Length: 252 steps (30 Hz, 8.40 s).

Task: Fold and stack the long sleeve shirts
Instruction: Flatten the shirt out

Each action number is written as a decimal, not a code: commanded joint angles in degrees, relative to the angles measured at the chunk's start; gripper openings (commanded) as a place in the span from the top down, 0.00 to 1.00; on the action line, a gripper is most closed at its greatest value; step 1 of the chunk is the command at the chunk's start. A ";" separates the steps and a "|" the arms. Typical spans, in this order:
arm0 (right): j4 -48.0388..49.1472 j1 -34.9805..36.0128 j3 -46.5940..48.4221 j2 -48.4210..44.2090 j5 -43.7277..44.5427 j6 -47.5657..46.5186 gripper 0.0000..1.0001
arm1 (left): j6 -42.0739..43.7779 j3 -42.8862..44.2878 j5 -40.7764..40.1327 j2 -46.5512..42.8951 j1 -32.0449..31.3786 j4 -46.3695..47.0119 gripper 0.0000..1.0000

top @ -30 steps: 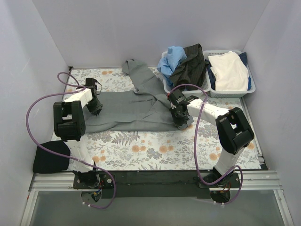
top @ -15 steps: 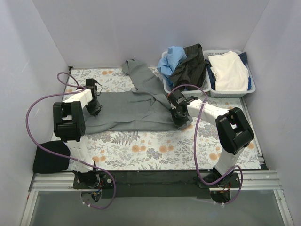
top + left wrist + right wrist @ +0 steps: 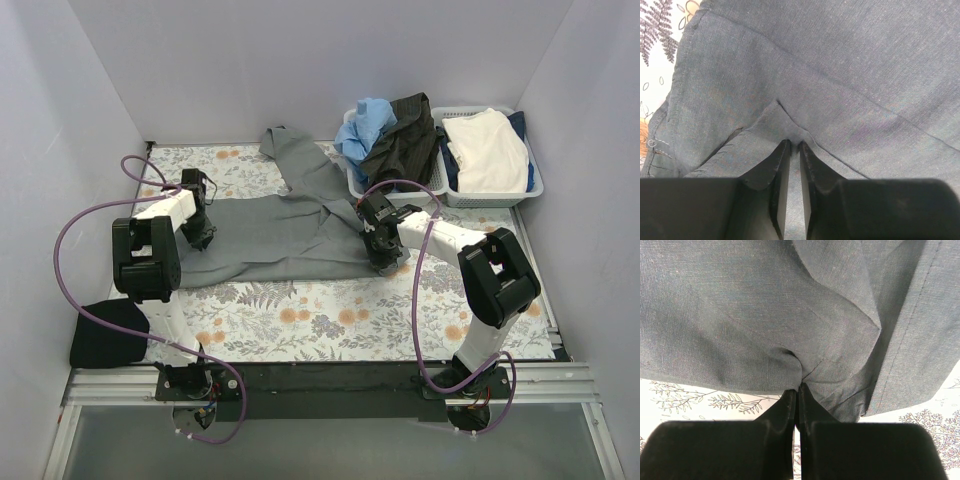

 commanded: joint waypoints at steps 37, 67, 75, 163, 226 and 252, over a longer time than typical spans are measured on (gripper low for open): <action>0.36 -1.67 -3.24 -4.69 2.25 1.82 0.99 | -1.72 -6.86 0.16 -13.43 0.40 -3.65 0.69; 0.63 -1.68 -3.07 -3.46 1.72 1.56 0.99 | -3.40 -8.36 -4.58 -11.49 0.40 1.46 0.77; 0.71 -1.68 -2.89 -3.10 1.72 1.55 0.99 | -3.40 -9.15 -2.65 -12.02 0.40 1.10 1.00; -29.27 -6.25 -6.31 -37.83 -14.98 3.22 0.39 | -17.90 -20.23 9.75 -28.45 1.89 -13.92 0.71; -5.52 -6.07 6.97 -14.43 -27.71 -7.76 0.99 | -11.83 15.63 12.47 10.83 2.33 -1.62 0.39; -3.86 -8.52 -14.40 -27.45 0.40 6.21 0.32 | -10.43 13.35 13.70 9.86 2.42 -0.57 0.38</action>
